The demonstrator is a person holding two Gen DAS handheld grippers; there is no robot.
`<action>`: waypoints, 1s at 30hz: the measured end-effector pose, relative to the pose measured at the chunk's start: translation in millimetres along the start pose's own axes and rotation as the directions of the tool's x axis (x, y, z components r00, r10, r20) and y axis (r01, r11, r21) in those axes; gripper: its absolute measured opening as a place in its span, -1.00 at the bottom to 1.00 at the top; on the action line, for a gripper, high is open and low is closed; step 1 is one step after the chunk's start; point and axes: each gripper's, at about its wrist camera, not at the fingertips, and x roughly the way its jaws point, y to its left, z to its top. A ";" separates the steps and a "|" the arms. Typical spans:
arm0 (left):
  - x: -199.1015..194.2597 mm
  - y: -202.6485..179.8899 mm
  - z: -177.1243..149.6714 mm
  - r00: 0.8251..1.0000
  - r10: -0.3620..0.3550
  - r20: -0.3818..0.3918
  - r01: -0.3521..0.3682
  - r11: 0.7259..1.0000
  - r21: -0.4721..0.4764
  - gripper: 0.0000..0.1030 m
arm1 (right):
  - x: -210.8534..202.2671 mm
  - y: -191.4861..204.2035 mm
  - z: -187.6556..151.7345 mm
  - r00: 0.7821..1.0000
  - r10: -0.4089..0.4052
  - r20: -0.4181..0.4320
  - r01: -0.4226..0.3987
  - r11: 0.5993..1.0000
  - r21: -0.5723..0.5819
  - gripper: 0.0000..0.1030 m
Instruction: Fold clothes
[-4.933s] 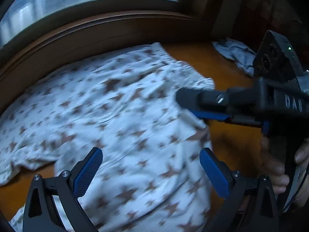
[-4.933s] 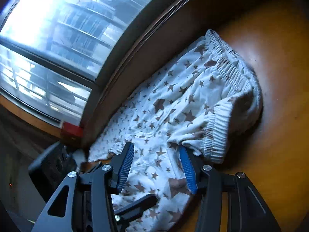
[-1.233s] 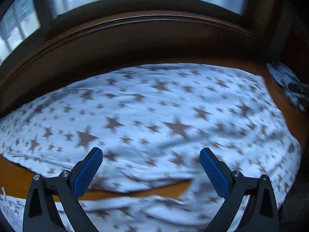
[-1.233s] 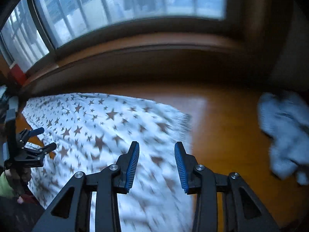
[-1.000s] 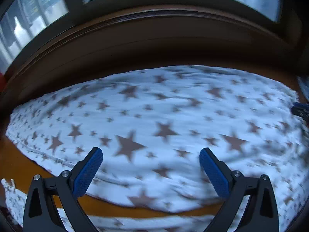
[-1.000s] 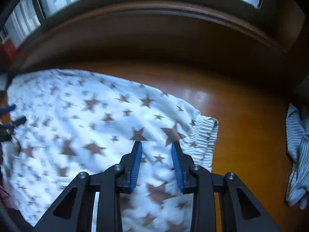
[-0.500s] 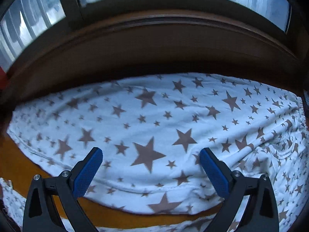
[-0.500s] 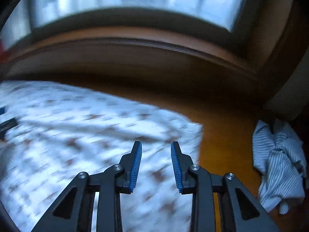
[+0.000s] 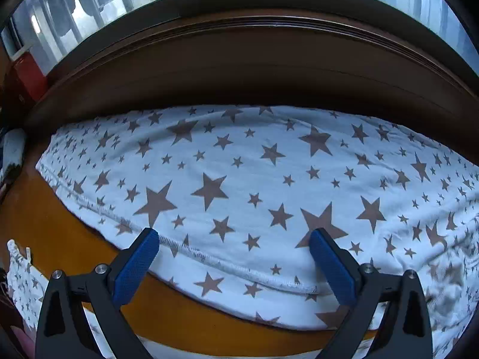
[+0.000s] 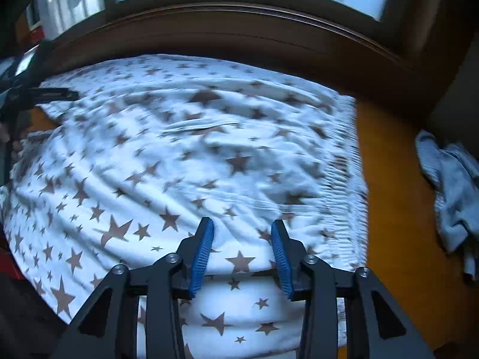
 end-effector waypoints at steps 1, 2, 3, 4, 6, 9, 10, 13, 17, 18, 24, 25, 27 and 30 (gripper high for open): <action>-0.1 0.2 -1.4 1.000 -0.005 -0.001 0.005 1.000 -0.006 1.00 | 0.1 -7.7 -1.2 1.000 -0.020 0.003 0.020 1.000 0.007 -0.23; 0.7 2.9 -1.3 1.000 -0.021 -0.009 0.020 1.000 -0.020 1.00 | 0.1 -15.5 -2.4 0.999 -0.041 0.006 0.041 0.999 0.013 -0.23; 1.5 4.8 -1.7 0.999 -0.038 -0.024 0.037 0.999 -0.037 1.00 | 0.2 -23.2 -3.6 0.998 -0.061 0.008 0.061 0.998 0.020 -0.20; 2.0 11.9 -2.7 0.997 -0.061 -0.049 0.059 0.997 -0.057 1.00 | 1.5 -28.9 -4.2 0.997 -0.077 0.009 0.077 0.997 0.029 -0.14; 5.3 27.2 7.2 0.992 -0.093 -0.089 0.086 0.993 -0.077 1.00 | 8.6 -23.3 -3.7 0.998 -0.070 0.001 0.070 0.996 0.058 -0.10; 4.4 26.0 13.0 0.991 -0.084 -0.102 0.080 0.996 -0.040 1.00 | 10.5 -18.6 -4.4 0.998 -0.063 -0.002 0.063 0.996 0.070 -0.06; 3.9 25.6 14.4 0.990 -0.083 -0.115 0.080 0.996 -0.028 1.00 | 10.4 -17.4 -4.1 0.998 -0.067 -0.004 0.067 0.995 0.074 -0.06; -0.1 27.5 17.8 0.991 -0.064 -0.121 0.066 0.998 0.014 0.99 | 4.4 -9.7 0.5 0.995 -0.100 -0.001 0.100 0.989 0.106 -0.05; -17.4 41.2 17.8 0.999 -0.006 -0.038 0.009 0.996 0.087 0.99 | -16.4 13.4 10.7 0.993 -0.092 0.079 0.081 0.987 0.140 -0.05; -21.4 47.1 18.3 1.000 0.003 -0.017 -0.002 0.995 0.101 0.99 | -23.4 20.8 13.5 0.992 -0.085 0.098 0.070 0.987 0.144 -0.05; -23.0 90.7 28.0 0.999 0.013 0.048 -0.021 0.984 0.177 0.99 | -31.3 92.1 41.5 0.990 -0.013 0.141 -0.007 0.990 0.141 -0.05; -19.9 101.5 32.3 0.998 0.020 0.056 -0.030 0.981 0.191 0.99 | -27.8 104.7 46.9 0.991 0.002 0.134 -0.023 0.988 0.151 -0.05; -2.5 126.9 38.4 0.996 0.047 0.075 -0.062 0.974 0.218 0.99 | -18.5 135.3 59.7 0.992 0.037 0.119 -0.057 0.983 0.175 -0.05; 18.8 174.0 58.8 0.992 0.085 0.097 -0.106 0.966 0.235 0.99 | -5.3 187.5 81.3 0.992 0.071 0.106 -0.091 0.975 0.203 -0.05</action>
